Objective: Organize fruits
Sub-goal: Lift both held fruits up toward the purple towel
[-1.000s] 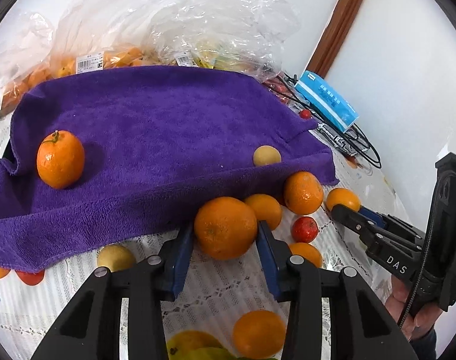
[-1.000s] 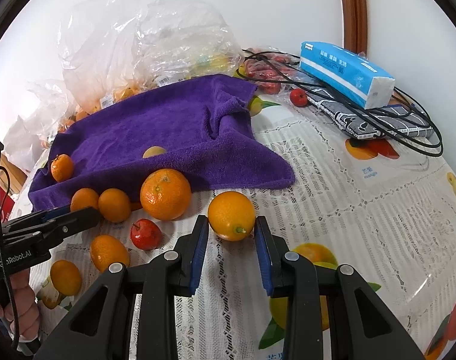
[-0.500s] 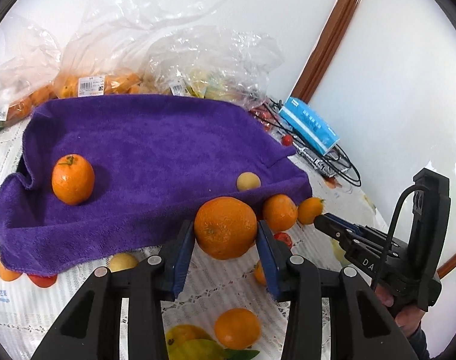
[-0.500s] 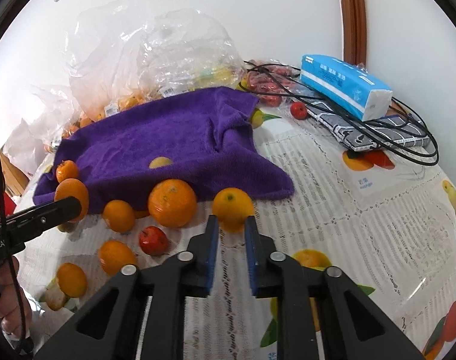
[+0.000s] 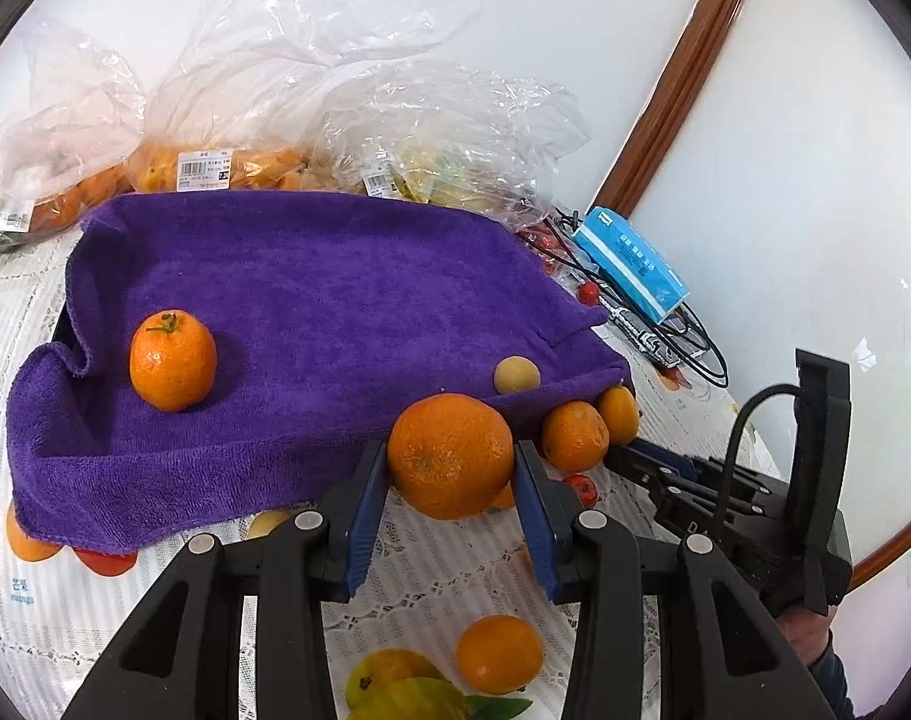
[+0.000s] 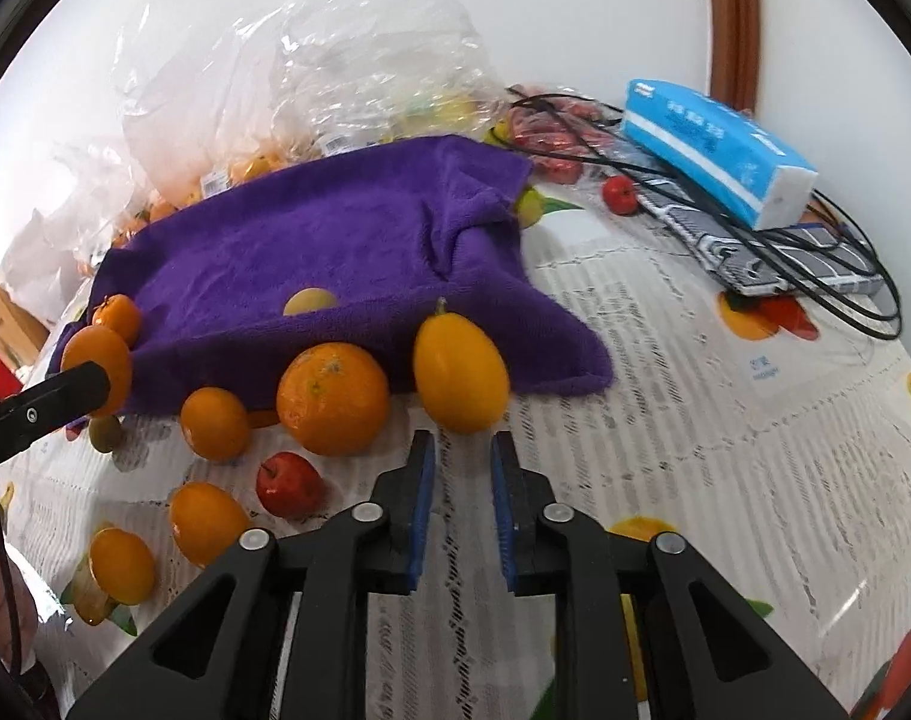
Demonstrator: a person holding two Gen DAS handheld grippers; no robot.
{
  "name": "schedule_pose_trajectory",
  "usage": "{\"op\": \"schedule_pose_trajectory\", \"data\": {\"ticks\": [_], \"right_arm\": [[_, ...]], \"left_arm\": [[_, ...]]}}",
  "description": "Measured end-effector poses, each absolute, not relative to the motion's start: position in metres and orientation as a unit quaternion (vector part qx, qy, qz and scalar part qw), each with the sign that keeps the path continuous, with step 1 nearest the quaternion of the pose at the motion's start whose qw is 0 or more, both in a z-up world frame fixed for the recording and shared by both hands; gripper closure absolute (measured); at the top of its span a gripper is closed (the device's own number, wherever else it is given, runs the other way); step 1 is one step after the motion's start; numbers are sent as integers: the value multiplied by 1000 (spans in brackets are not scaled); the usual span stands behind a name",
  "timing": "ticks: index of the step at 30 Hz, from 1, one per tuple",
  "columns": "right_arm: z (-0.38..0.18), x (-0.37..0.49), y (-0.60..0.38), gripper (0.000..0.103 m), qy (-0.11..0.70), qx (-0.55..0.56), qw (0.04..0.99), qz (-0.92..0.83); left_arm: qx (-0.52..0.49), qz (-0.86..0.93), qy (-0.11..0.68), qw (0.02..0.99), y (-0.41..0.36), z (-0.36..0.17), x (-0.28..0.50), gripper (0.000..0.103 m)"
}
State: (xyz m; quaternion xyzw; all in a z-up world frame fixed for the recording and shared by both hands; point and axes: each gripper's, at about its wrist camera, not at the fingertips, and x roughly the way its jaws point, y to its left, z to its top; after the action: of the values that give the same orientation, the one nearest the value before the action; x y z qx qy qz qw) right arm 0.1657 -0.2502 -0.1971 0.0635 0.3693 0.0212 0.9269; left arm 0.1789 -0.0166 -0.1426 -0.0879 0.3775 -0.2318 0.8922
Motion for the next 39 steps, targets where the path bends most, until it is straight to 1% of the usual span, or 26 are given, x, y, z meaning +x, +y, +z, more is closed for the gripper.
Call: {"op": "schedule_pose_trajectory", "data": {"ticks": [2,7,11,20,29,39], "right_arm": [[-195,170,-248,71,366,58,929,21],[-190,181,-244,69,353,47,934,18],[-192,188,-238,68,352,31,935,21],[-187,177,-241,70,339,37,940,27],[-159,161,-231,70,308,28,950,46],[-117,171,-215,70,265,16,962,64]], "left_arm": [[-88,-230,378,892,-16,-143,179,63],[-91,-228,379,892,-15,-144,180,63],[-90,-225,374,895,-13,-142,179,63],[-84,-217,368,900,-12,-139,178,63],[-82,-203,357,908,-2,-128,174,63],[-72,-151,347,923,22,-105,189,63]]}}
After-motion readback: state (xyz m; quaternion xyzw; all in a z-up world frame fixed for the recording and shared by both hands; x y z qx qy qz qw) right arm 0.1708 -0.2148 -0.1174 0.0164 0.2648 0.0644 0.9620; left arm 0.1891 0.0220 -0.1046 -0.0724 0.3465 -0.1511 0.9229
